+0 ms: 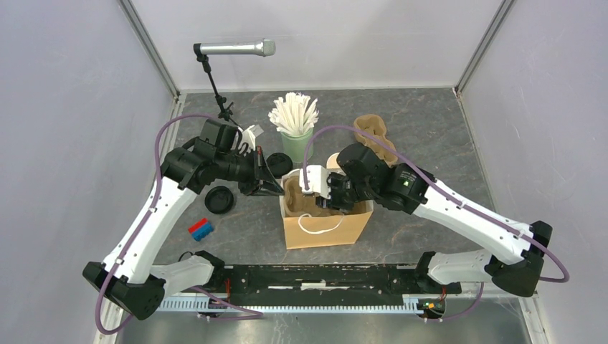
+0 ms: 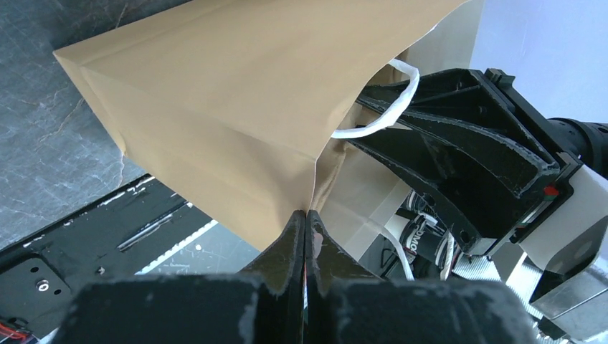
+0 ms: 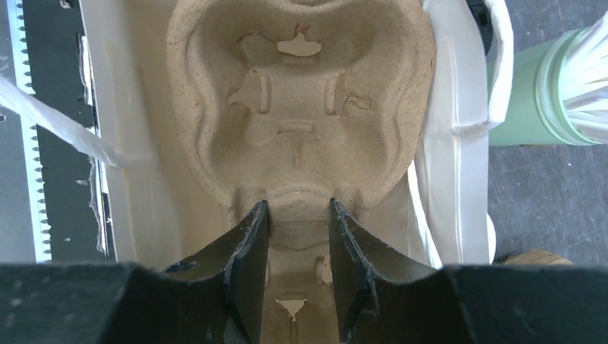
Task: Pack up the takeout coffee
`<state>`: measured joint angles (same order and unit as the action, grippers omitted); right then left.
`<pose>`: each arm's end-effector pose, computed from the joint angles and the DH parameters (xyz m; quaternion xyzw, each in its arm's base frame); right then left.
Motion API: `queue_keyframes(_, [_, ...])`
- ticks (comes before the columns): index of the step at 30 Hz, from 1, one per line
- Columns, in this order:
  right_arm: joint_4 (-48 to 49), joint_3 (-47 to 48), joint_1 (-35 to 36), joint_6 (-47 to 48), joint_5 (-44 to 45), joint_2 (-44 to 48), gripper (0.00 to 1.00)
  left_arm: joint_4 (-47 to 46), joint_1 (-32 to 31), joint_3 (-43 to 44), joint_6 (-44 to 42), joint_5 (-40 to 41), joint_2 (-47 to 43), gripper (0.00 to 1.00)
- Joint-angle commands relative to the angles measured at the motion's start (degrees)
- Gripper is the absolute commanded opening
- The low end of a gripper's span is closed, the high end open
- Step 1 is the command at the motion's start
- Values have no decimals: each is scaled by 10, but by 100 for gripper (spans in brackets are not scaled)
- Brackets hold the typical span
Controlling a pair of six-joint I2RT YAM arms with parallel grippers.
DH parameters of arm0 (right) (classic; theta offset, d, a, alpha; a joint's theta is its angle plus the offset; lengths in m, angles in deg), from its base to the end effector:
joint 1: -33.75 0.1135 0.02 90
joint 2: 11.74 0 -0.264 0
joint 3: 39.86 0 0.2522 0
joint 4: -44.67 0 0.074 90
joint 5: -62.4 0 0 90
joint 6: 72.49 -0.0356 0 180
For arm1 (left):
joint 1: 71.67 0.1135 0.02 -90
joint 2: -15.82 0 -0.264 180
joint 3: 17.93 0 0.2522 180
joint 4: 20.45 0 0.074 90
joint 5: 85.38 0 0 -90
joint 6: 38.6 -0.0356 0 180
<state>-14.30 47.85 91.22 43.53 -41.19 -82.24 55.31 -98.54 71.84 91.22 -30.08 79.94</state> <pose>0.1294 0.2185 0.3646 -0.6395 0.6440 0.2139 0.3613 0.1678 -0.1077 0.3810 -0.0001 0.9030 -0.4131 0.1179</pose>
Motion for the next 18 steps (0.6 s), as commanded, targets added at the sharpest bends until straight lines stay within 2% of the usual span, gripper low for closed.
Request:
queue_keyframes(1, [-7,6,11,1,14,-11,39,-14,-2,-10,-5,-37,-8,2])
queue_keyframes(12, [-13,2,19,15,18,17,39,3,-3,-14,-6,-12,-9,2])
queue_keyframes(18, [-16,-23,19,24,-20,51,40,5,-2,-12,-7,-6,-6,2])
